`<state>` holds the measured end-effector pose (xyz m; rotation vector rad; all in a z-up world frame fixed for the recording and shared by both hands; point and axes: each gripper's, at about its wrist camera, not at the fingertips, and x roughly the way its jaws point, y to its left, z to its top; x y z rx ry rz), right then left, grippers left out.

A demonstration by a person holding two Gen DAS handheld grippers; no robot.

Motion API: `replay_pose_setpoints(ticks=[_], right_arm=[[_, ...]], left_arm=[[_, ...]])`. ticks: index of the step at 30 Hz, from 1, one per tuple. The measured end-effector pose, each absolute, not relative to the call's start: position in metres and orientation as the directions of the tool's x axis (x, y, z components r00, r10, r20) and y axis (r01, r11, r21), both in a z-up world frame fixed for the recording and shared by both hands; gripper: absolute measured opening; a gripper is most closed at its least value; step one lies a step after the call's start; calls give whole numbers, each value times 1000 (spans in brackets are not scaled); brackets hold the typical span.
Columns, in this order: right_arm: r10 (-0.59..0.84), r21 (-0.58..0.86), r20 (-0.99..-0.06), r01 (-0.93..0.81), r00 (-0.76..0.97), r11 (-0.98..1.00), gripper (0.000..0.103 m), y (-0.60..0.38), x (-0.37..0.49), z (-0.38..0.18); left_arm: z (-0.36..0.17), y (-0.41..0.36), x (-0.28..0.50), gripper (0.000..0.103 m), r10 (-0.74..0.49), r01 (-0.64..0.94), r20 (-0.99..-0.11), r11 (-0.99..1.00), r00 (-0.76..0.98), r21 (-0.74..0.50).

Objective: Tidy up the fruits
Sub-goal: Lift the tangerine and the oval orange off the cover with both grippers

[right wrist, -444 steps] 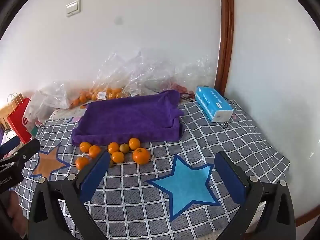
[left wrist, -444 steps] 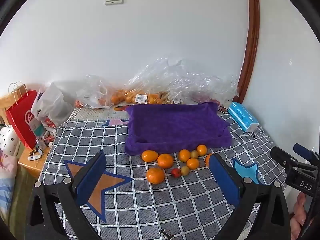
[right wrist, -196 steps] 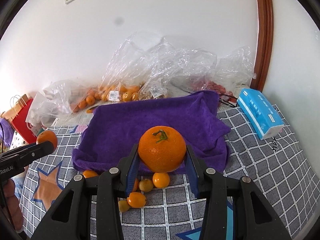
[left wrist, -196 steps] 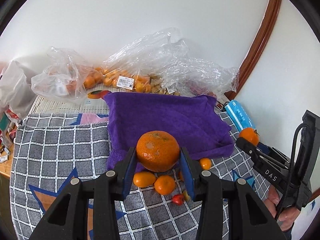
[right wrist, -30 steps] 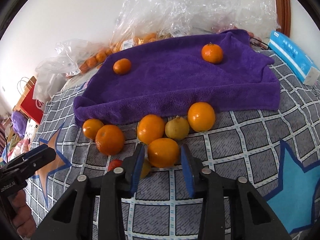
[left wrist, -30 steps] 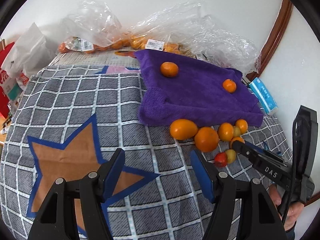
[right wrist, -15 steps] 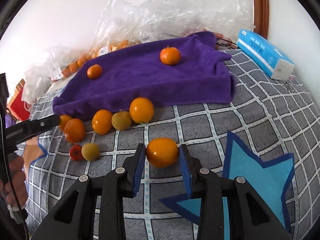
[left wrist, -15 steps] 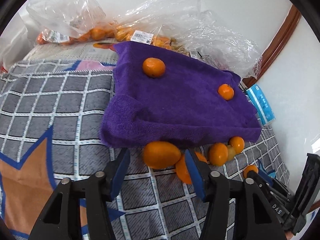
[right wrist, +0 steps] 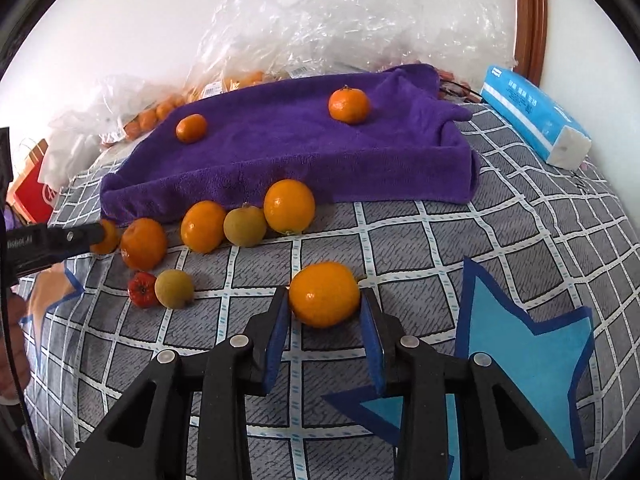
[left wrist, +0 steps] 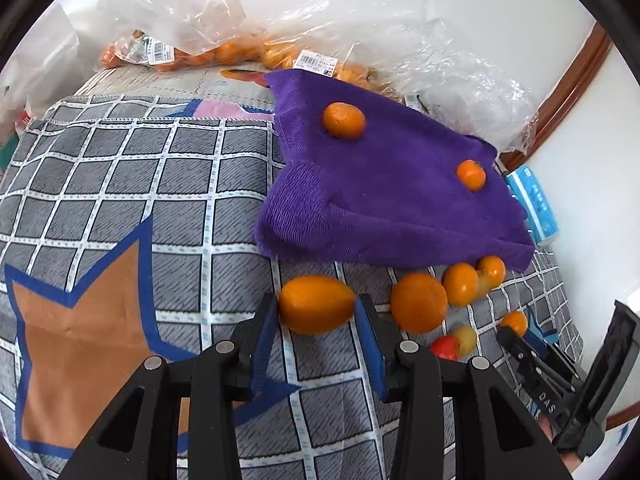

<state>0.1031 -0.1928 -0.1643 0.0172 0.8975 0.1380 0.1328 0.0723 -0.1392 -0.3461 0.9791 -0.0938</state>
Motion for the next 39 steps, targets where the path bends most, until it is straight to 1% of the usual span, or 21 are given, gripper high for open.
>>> replay_pose_setpoints(ticks=[1,2,4,5,7,8,9,11,13,18,22,28,33,39], right_arm=[[128,75,-778,-112,615,991,35,-193,103,-164],[130,78,-778,-111,614,991,35,-193,104,-164],[135,86,-779,-108,612,990,35,-194,105,-164],[136,88,-779,-109,612,990,35,-195,105,-164],[134,84,-778,-111,613,990,35,-194,105,-163],[133,81,-778,-112,614,990,35,-193,105,-163],[130,77,-778,-112,615,991,35,-193,105,-163],[129,78,-776,-109,618,991,35,-193,105,-163],[126,85,-770,-95,625,992,35,-196,103,-162],[167,162,-750,-67,640,985,35,-210,102,-159],[188,190,-741,-68,645,980,35,-213,101,-159],[159,154,-726,-68,669,986,35,-207,98,-156],[150,143,-724,-66,674,987,35,-207,96,-156],[143,131,-709,-70,690,989,35,-206,91,-152]], left_arm=[[-140,72,132,39,-229,-79,-795,942,561,-327],[-142,69,133,45,-222,-82,-799,944,559,-319],[-144,63,135,54,-213,-71,-792,949,572,-307],[-145,59,135,54,-189,-69,-788,957,586,-280],[-146,52,136,52,-146,-60,-785,972,602,-228],[-147,50,135,42,-126,-59,-775,977,619,-206],[-148,50,133,41,-113,-57,-765,980,634,-192],[-149,53,129,41,-126,-45,-746,978,654,-204],[-147,59,126,41,-167,-39,-727,965,666,-258],[-145,69,120,41,-231,-27,-671,936,704,-350],[-141,66,118,41,-221,-21,-657,940,721,-339],[-136,64,110,41,-202,-22,-636,945,745,-326],[-134,70,105,41,-197,-40,-607,934,770,-354],[-131,63,105,41,-176,-29,-613,951,770,-309]])
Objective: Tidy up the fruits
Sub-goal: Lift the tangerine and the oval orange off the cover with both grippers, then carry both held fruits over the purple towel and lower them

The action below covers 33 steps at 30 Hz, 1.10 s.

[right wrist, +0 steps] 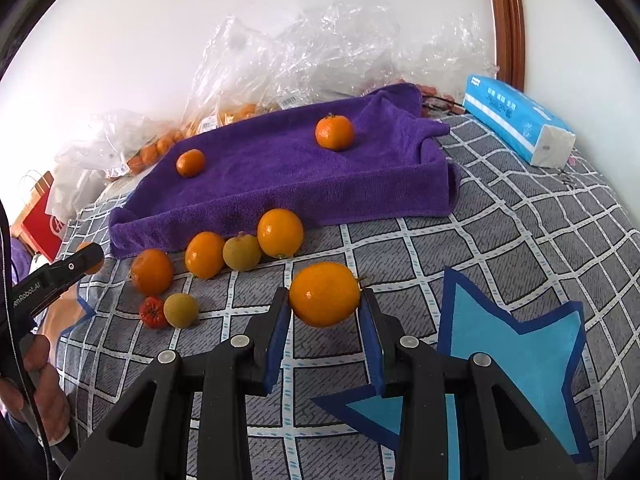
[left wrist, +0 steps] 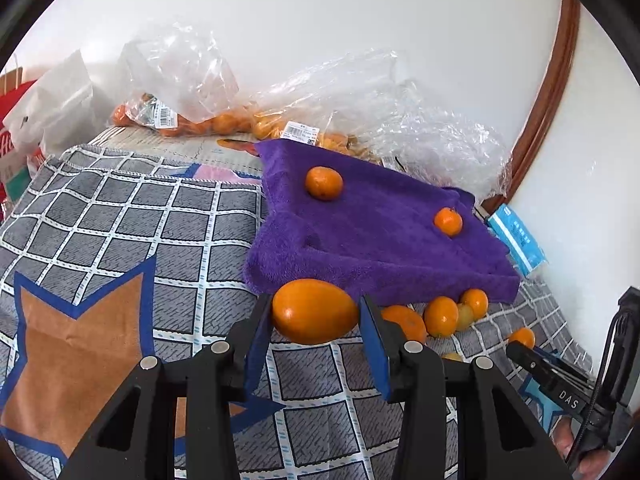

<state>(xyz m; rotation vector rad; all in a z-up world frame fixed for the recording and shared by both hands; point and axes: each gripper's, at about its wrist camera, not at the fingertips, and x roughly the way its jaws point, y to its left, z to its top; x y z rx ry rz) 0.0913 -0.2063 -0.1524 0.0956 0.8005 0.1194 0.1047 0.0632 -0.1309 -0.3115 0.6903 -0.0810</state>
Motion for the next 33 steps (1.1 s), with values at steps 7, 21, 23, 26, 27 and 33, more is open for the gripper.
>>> replay_pose_setpoints(ticks=[7,21,23,26,27,33], right_arm=[[138,134,-731,-58,669,989,35,-208,96,-155],[133,99,-691,-90,711,991,35,-201,86,-148],[134,93,-686,-96,715,991,35,-199,85,-147],[144,94,-688,-109,711,990,35,-197,85,-146],[142,93,-693,-108,707,990,35,-197,85,-146],[156,91,-687,-129,709,987,35,-193,87,-130]], left_arm=[[-129,59,102,41,-175,-8,-611,959,772,-284],[-119,51,89,41,-197,50,-548,961,813,-271],[-118,52,87,41,-220,65,-535,954,815,-293],[-117,50,86,41,-207,57,-543,959,814,-279],[-116,51,86,41,-213,57,-544,956,812,-289],[-103,60,82,41,-279,61,-529,918,801,-393]])
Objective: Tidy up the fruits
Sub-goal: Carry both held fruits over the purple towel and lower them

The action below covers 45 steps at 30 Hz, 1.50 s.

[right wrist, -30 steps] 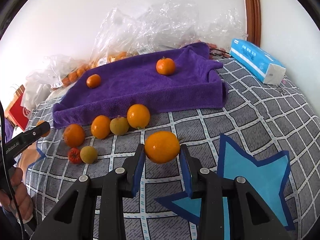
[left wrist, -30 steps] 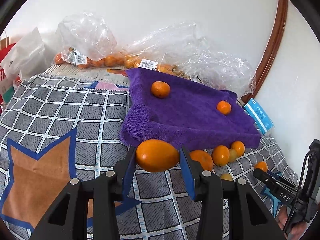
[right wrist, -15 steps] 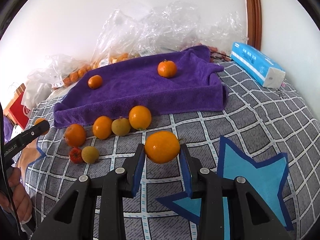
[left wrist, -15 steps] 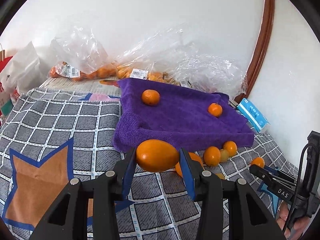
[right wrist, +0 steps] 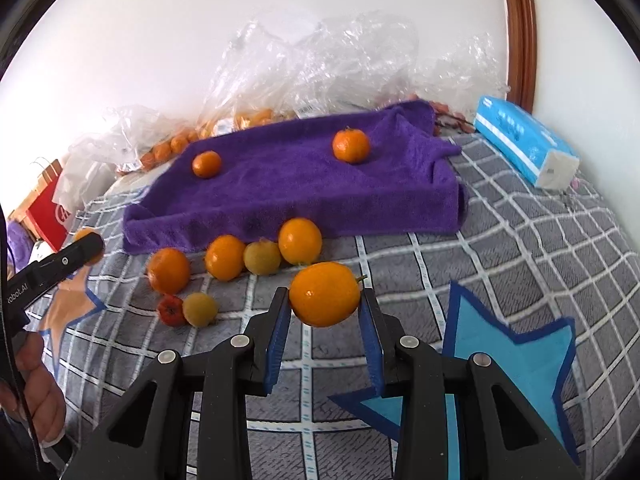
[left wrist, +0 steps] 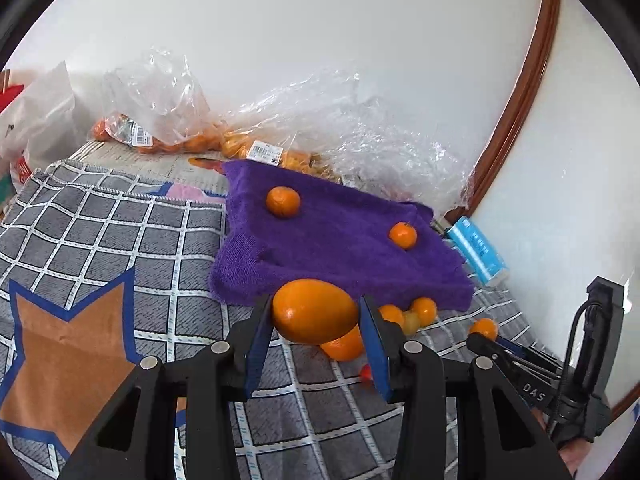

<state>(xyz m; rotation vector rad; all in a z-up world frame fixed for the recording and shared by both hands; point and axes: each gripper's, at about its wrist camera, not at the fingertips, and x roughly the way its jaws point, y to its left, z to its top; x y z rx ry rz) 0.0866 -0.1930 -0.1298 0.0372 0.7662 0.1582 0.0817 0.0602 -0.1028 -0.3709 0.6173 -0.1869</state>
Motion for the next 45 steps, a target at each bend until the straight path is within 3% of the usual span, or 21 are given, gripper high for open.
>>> replay_pose_setpoints(ticks=[17,32,45], right_arm=[[208,66,-571,-208,794,976,35,-170,161,-66],[195,65,-633,-200,749,978,35,-174,224,-109],[143,102,-607,-102,782,990,35,-211,227,-110]], left_arm=[[-44,56,152,41,-198,26,-472,938,859,-346],[-98,67,202,41,-189,-38,-546,925,816,-377],[-100,81,201,41,-170,-63,-517,913,839,-402]])
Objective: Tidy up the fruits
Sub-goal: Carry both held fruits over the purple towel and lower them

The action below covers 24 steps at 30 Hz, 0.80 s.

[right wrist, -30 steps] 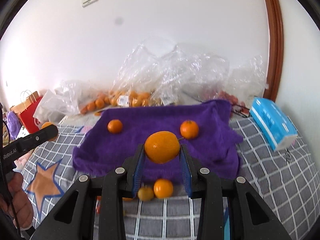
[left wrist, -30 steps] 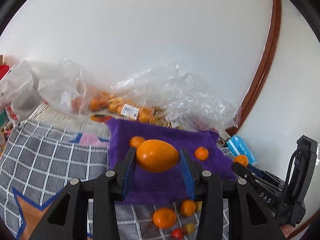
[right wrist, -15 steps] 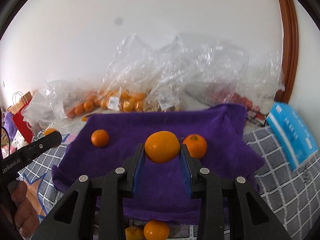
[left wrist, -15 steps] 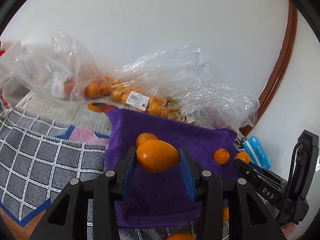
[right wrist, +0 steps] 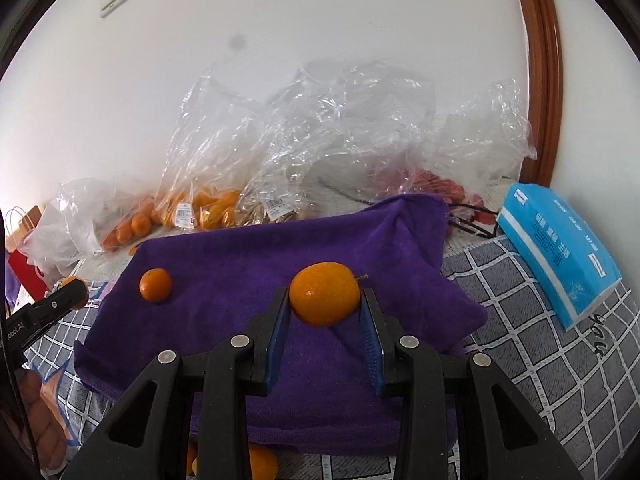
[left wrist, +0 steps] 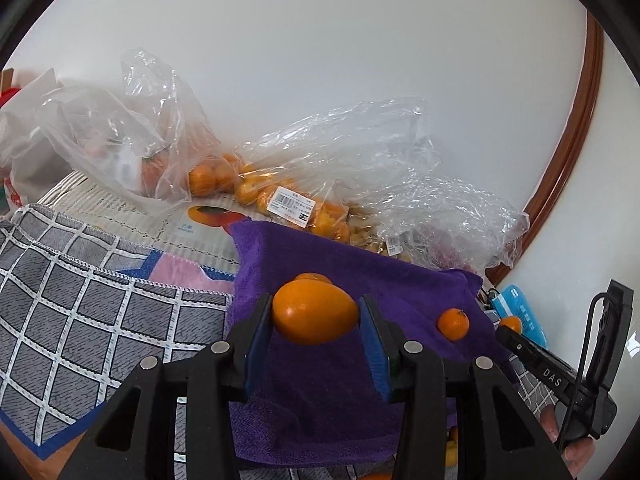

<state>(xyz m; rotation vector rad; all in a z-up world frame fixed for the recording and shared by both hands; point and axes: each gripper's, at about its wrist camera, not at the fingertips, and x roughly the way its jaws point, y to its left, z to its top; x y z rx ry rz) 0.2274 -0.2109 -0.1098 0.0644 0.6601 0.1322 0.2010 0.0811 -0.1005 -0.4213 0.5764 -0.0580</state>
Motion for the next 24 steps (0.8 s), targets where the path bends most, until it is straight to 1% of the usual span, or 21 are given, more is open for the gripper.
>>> replay_pose_setpoints(ticks=[7,13,17,24], right_arm=[[155,106,-642,-113,751,988,35,-206,235,-123],[152,101,-694,-113,704,988,35,-199,245,-138],[182,137,-716,-120,674,983,35,-198,249,-142],[157,129,-745,-91,649,987,35,-197,255,-151]], left_arm=[[-107,84,205,41,-203,-55,-527,900,825,-433],[-116,79,211,41,-216,-45,-545,904,810,-425],[-121,74,212,41,-213,-39,-550,912,808,-409],[-125,62,214,41,-222,-9,-558,925,800,-381]])
